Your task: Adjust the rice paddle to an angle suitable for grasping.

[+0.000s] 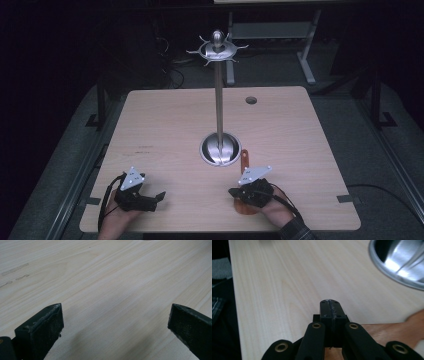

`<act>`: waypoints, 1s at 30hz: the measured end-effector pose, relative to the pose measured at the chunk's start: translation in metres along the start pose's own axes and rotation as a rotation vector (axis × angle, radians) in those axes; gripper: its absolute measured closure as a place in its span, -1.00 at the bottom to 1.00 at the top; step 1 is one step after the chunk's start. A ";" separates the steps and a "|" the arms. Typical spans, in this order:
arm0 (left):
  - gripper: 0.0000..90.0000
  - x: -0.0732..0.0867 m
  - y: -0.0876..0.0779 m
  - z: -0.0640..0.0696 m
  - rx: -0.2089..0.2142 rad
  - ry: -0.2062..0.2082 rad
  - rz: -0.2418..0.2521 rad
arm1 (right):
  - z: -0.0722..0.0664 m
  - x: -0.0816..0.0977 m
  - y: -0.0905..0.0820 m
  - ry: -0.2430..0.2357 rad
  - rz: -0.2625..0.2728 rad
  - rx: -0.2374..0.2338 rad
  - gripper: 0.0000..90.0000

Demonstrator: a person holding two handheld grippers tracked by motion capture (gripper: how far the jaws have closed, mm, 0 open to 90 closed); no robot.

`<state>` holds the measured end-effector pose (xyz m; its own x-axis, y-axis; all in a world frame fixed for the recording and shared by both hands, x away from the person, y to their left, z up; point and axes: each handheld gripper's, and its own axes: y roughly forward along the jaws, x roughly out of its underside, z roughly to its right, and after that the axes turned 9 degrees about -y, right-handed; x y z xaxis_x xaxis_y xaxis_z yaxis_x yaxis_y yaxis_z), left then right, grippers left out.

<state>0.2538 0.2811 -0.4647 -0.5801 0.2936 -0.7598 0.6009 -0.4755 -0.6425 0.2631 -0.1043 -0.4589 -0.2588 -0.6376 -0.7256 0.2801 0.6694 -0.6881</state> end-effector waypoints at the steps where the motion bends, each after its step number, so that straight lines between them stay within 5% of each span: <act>1: -1.00 0.000 0.000 0.000 0.000 0.000 -0.001 | -0.003 0.000 0.002 0.002 -0.008 -0.010 0.99; 14: -1.00 0.001 -0.001 0.000 -0.004 -0.011 0.002 | -0.013 0.007 0.004 0.006 -0.047 -0.009 0.99; 30: -1.00 0.001 -0.001 0.000 -0.005 -0.009 0.007 | -0.008 0.033 -0.024 0.064 -0.057 0.039 0.99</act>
<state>0.2526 0.2822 -0.4648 -0.5805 0.2828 -0.7636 0.6080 -0.4733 -0.6375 0.2402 -0.1380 -0.4666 -0.3339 -0.6475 -0.6851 0.2984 0.6168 -0.7284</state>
